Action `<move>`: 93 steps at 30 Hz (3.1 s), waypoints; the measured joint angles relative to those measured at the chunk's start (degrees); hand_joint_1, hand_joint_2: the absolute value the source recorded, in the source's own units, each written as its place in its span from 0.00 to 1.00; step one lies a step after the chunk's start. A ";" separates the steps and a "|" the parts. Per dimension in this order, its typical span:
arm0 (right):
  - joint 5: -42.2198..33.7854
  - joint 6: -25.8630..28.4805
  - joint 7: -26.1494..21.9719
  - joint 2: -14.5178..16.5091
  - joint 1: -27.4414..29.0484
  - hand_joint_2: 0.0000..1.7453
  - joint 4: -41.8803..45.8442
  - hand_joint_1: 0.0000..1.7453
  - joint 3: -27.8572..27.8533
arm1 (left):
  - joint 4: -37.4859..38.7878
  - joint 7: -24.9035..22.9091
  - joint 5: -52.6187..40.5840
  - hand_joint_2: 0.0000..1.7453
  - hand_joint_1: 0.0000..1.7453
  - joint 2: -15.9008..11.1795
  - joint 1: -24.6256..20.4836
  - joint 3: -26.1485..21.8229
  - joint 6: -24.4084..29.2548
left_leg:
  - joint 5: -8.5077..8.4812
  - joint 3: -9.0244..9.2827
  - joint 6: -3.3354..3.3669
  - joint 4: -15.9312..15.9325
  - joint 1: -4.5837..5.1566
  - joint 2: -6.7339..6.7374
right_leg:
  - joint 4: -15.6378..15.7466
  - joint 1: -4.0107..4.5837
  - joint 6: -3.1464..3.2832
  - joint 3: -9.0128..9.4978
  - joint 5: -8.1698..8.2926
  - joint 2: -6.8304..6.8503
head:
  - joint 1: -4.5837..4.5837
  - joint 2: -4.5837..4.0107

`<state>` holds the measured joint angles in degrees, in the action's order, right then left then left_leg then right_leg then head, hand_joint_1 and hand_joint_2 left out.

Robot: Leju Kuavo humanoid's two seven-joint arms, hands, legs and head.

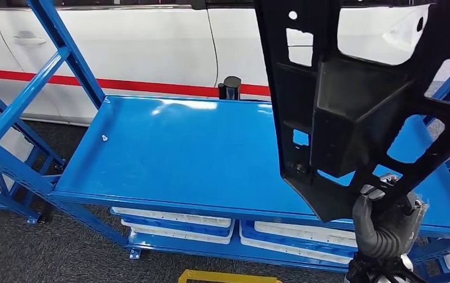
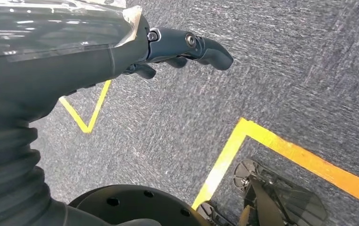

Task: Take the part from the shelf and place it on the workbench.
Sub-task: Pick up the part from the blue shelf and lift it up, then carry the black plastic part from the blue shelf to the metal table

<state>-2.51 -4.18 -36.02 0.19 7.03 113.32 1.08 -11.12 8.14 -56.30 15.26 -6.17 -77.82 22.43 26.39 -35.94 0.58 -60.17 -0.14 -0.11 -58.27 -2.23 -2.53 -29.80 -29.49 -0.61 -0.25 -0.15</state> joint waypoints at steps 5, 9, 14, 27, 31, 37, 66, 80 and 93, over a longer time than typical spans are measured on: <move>0.01 -0.04 0.00 0.62 0.06 1.00 -0.41 1.00 0.14 | -0.01 -0.17 -0.24 1.00 0.00 0.00 -0.01 -0.03 0.05 | 9.33 -3.33 -0.51 -14.40 -0.12 -0.12 | -0.11 0.83 1.88 -2.90 2.47 0.28 | -0.20 0.00; 0.30 -0.02 0.00 0.90 0.01 1.00 -0.59 1.00 0.08 | 0.01 -0.39 -0.37 1.00 0.00 0.02 -0.14 -0.03 0.29 | 5.14 6.26 0.46 -2.49 -0.02 -0.35 | -0.15 1.28 1.32 -4.39 4.00 0.21 | -0.19 0.00; 1.50 0.45 0.03 1.20 0.06 1.00 -0.58 1.00 0.01 | 0.02 -0.43 -0.54 1.00 0.00 0.26 -0.40 -0.02 0.42 | 3.67 8.54 1.89 3.73 0.82 -0.34 | -0.14 1.23 -0.57 -5.38 5.53 0.35 | -0.16 0.00; 2.90 1.38 0.08 1.73 0.45 1.00 -0.46 1.00 -0.01 | -0.01 -0.62 -0.42 1.00 0.00 0.46 -0.50 -0.03 0.27 | -4.27 -0.18 1.79 2.98 1.21 0.84 | 2.97 1.56 -1.03 5.51 -2.37 0.52 | 0.07 0.00; 3.19 1.31 0.08 1.91 0.25 1.00 -0.45 1.00 -0.09 | -0.05 -1.08 -0.15 1.00 0.00 0.42 -0.46 -0.04 0.50 | -1.14 -1.68 0.46 0.25 0.84 0.23 | 3.15 0.82 1.31 3.78 -0.88 0.80 | -0.17 0.00; 4.59 0.98 0.14 2.28 -1.49 1.00 -1.75 1.00 -0.04 | -0.08 -3.13 4.93 1.00 0.00 0.74 -0.67 -1.95 5.48 | 5.28 -2.15 -0.84 -12.99 -0.30 -0.08 | 2.40 0.93 1.60 -0.25 2.36 0.96 | -0.38 0.00; 8.70 6.38 -1.57 6.85 3.53 1.00 -3.75 1.00 -0.33 | -0.51 0.81 7.49 1.00 0.00 1.42 -0.38 -6.33 8.82 | 5.27 -6.32 -0.66 -12.88 -0.10 0.02 | 3.95 1.16 1.91 3.27 0.19 1.79 | -0.43 0.00; 9.74 7.34 -1.64 7.28 5.46 1.00 -2.02 1.00 -0.70 | -0.55 1.46 7.81 1.00 0.00 1.51 -0.28 -6.35 9.73 | -0.95 2.24 2.48 3.08 -0.17 -0.51 | -12.27 1.53 0.95 -4.65 -7.40 1.11 | 0.08 0.00; 9.37 3.34 -1.21 7.45 -0.75 1.00 -5.60 1.00 1.60 | -0.55 -5.85 7.75 1.00 0.00 1.49 -0.32 -6.58 10.01 | 0.98 -2.29 -0.31 -2.99 0.17 -2.60 | 2.23 0.98 1.82 2.26 -0.04 0.18 | -0.60 0.00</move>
<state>6.86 -0.84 -37.23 7.63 6.28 107.72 2.68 -11.67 2.29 -48.56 16.74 -6.50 -84.40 32.44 27.37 -38.23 0.28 -63.15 0.03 -2.71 -56.04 -1.25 -0.71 -27.53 -29.53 -0.42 -0.85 -0.15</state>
